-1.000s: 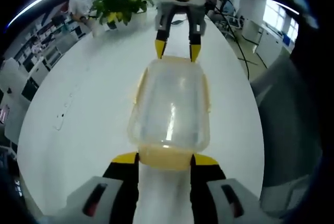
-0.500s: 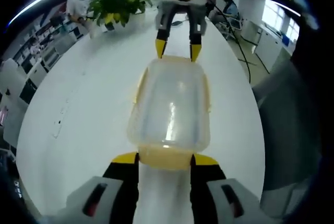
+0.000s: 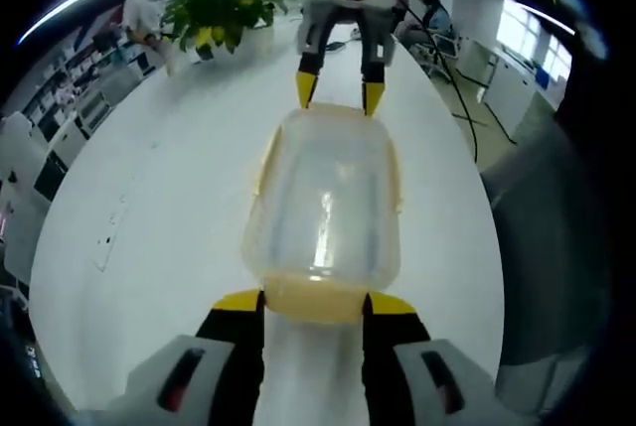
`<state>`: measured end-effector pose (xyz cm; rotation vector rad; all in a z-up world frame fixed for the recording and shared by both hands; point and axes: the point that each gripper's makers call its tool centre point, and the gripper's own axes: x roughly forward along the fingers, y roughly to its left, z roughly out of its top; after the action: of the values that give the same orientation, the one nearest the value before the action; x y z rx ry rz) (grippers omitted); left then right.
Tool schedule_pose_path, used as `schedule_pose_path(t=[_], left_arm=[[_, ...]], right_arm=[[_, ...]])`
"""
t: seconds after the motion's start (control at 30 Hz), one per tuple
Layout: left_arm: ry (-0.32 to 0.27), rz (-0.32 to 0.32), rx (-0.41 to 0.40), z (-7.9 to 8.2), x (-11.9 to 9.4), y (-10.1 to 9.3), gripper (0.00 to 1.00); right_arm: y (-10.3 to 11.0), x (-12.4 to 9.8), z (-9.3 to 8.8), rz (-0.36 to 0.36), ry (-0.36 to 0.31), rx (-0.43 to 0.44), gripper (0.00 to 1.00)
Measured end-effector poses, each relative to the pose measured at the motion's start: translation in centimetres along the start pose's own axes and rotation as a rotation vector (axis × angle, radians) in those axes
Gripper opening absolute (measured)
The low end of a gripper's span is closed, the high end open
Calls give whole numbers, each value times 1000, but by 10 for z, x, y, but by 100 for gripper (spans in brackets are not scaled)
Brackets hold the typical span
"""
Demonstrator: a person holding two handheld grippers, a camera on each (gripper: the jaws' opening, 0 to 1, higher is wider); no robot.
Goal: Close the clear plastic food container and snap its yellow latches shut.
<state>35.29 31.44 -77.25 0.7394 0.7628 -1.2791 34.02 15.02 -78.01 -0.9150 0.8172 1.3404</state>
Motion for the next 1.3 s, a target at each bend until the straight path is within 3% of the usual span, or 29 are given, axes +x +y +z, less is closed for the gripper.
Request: schedule_pose_path(t=[0.8,1.3], left_arm=[[10,-36,-13,-4,8,-3,33],[70,-67,18,-6,15,-4,33]], right_arm=[[5,8,-6,10,-10,17,37],[5,11,-7,7,30,5,37]])
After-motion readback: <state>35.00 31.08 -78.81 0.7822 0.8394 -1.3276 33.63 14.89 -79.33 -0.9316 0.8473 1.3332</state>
